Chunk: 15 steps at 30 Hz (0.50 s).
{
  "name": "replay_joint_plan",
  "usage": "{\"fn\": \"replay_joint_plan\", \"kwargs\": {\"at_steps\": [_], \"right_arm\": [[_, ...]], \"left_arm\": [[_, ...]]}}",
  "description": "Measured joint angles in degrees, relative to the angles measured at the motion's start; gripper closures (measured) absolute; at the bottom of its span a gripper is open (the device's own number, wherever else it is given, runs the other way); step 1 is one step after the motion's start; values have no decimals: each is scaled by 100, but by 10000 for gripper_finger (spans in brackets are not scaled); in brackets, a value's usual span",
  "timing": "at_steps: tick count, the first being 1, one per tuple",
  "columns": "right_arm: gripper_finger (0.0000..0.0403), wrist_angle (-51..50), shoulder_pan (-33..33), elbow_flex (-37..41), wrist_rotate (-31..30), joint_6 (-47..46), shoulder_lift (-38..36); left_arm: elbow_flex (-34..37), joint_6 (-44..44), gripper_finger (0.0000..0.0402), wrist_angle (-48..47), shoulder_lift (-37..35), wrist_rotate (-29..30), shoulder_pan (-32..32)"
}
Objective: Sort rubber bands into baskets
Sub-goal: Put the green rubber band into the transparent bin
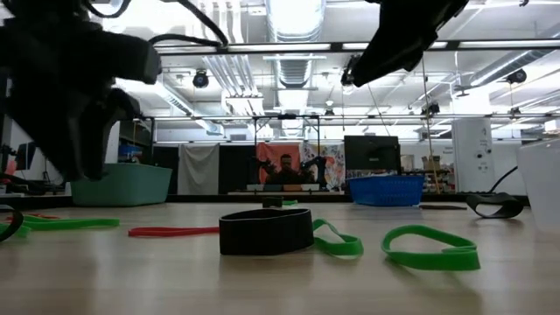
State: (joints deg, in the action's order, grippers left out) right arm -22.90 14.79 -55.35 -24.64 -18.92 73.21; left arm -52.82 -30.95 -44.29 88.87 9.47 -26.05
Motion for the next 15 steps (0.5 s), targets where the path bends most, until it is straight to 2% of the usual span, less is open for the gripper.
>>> {"fn": "replay_joint_plan", "kwargs": {"at_steps": [8, 15], "right_arm": [[257, 278, 28, 219, -50, -84, 39], [255, 418, 35, 221, -48, -105, 161]], "left_arm": [[4, -187, 235, 340, 653, 17, -194], [-20, -199, 250, 461, 1040, 272, -203]]}}
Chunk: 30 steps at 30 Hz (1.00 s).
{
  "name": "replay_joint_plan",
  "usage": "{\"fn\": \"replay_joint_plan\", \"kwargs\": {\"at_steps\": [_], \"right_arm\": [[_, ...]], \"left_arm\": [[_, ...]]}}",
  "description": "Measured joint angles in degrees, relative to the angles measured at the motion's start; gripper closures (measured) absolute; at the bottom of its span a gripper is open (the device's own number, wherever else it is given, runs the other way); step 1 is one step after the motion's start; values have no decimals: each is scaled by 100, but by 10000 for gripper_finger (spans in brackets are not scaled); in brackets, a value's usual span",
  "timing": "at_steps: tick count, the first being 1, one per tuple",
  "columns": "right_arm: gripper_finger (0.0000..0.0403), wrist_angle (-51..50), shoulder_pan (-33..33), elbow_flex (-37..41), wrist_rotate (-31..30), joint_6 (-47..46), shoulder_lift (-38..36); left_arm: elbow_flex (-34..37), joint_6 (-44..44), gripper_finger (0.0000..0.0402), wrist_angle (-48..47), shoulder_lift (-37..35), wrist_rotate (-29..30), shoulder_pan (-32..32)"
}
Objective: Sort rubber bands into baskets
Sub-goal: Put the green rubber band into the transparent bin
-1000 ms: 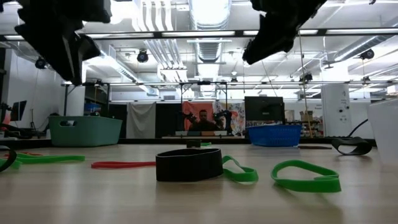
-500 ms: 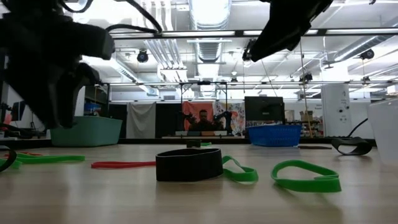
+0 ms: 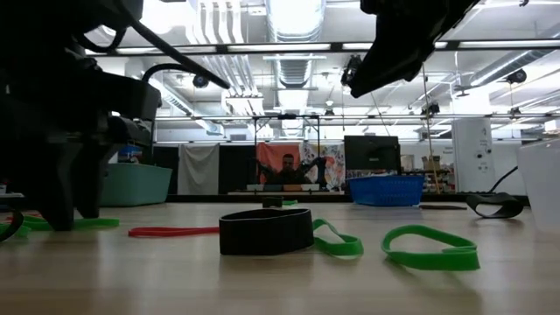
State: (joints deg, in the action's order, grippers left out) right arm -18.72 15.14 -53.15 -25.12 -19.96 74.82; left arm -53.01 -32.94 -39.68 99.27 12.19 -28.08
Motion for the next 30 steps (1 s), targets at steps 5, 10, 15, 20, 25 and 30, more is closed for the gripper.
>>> {"fn": "replay_joint_plan", "kwargs": {"at_steps": [5, 10, 15, 20, 25, 30], "right_arm": [[255, 146, 17, 0, 0, 29, 120], [261, 187, 24, 0, -7, 84, 280], [266, 651, 37, 2, -33, 308, 472], [265, 1456, 50, 2, -36, 823, 886], [262, 2284, 50, 2, -33, 1194, 1431], [266, 3137, 50, 3, -11, 1562, 1921]], "left_arm": [[-4, 19, 316, 26, 111, -25, -2], [15, 42, 393, 48, 14, 185, 0], [64, 220, 399, 71, -334, 893, -8], [46, 595, 401, 233, -989, 1573, -26], [44, 1425, 401, 966, -1724, 2292, -21], [93, 2601, 401, 2289, -2246, 2504, -26]]}}
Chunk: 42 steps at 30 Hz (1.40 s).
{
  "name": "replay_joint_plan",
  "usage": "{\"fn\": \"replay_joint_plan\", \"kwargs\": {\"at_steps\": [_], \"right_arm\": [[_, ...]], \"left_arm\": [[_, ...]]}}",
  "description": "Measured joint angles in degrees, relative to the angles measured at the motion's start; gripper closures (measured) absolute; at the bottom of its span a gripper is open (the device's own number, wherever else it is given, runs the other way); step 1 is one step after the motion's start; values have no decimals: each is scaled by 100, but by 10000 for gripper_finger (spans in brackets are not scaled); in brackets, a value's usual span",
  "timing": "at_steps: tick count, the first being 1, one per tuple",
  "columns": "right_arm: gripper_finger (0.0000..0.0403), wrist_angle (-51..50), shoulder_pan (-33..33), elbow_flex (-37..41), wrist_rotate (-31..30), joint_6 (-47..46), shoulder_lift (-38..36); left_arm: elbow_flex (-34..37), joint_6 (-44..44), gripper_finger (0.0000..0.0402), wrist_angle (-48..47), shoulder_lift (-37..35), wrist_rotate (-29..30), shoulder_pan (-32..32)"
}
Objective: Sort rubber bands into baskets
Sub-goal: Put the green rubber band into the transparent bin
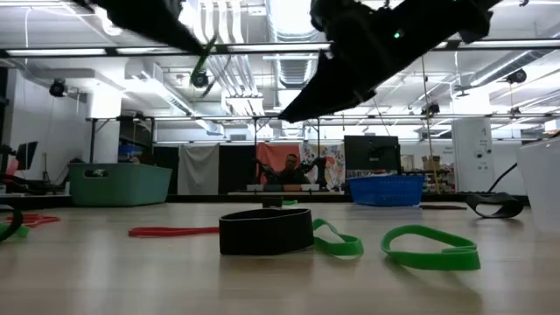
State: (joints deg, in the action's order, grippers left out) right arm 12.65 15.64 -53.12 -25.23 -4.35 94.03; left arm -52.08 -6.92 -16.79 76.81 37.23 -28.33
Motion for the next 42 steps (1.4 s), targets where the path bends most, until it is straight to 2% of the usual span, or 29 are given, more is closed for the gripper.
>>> {"fn": "replay_joint_plan", "kwargs": {"at_steps": [4, 9, 15, 17, 30, 42], "right_arm": [[264, 189, 0, 0, 316, 182, 137], [258, 253, 26, 2, 677, 216, 103], [259, 630, 37, 0, 896, 573, 25], [259, 813, 35, 0, 935, 727, 3], [236, 1985, 37, 0, 1377, 1059, -8], [207, 2457, 37, 0, 1375, 1126, 111]], "left_arm": [[313, 651, 401, 995, -174, -62, -11], [1049, 709, 402, 2274, -262, -136, -11], [1729, 842, 402, 3579, -269, -1084, -16], [1846, 846, 402, 3840, -270, -1204, -22], [2003, 814, 401, 4093, -288, -1213, -16], [2003, 923, 401, 4454, -258, -1233, -16]]}}
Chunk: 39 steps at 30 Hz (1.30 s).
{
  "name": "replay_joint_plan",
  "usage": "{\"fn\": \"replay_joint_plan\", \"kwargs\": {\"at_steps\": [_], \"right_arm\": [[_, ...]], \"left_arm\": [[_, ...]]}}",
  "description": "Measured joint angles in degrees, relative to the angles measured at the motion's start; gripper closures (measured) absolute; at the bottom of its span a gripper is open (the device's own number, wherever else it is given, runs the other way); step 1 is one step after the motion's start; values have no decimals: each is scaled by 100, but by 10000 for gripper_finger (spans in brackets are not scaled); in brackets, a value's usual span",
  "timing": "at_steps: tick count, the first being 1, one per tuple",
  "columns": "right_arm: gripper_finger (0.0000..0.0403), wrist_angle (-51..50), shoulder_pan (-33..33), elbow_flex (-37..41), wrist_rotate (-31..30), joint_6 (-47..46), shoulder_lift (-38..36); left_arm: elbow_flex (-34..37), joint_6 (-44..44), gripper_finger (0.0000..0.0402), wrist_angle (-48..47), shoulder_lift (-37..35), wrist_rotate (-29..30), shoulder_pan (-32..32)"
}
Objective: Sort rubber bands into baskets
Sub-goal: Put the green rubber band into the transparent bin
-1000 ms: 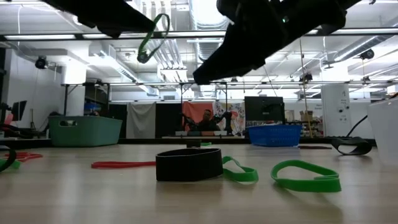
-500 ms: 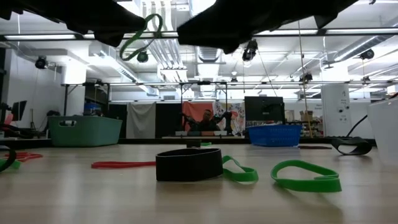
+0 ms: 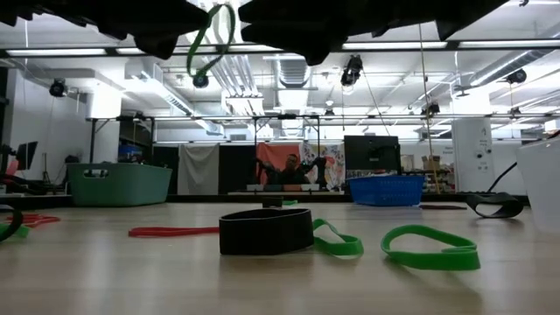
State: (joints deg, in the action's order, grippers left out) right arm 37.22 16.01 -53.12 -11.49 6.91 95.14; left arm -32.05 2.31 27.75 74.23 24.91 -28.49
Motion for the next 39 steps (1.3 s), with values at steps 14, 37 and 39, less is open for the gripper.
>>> {"fn": "replay_joint_plan", "kwargs": {"at_steps": [14, 37, 39], "right_arm": [[281, 768, -17, 0, 247, 554, 386], [394, -1617, -8, 0, 249, -172, -471], [394, -2443, 7, -4, 251, -545, -778]], "left_arm": [[0, 174, 402, 317, 231, -4, 9], [0, 3, 287, 286, 224, 435, 13], [0, 7, 276, 285, 224, 461, 25]]}}
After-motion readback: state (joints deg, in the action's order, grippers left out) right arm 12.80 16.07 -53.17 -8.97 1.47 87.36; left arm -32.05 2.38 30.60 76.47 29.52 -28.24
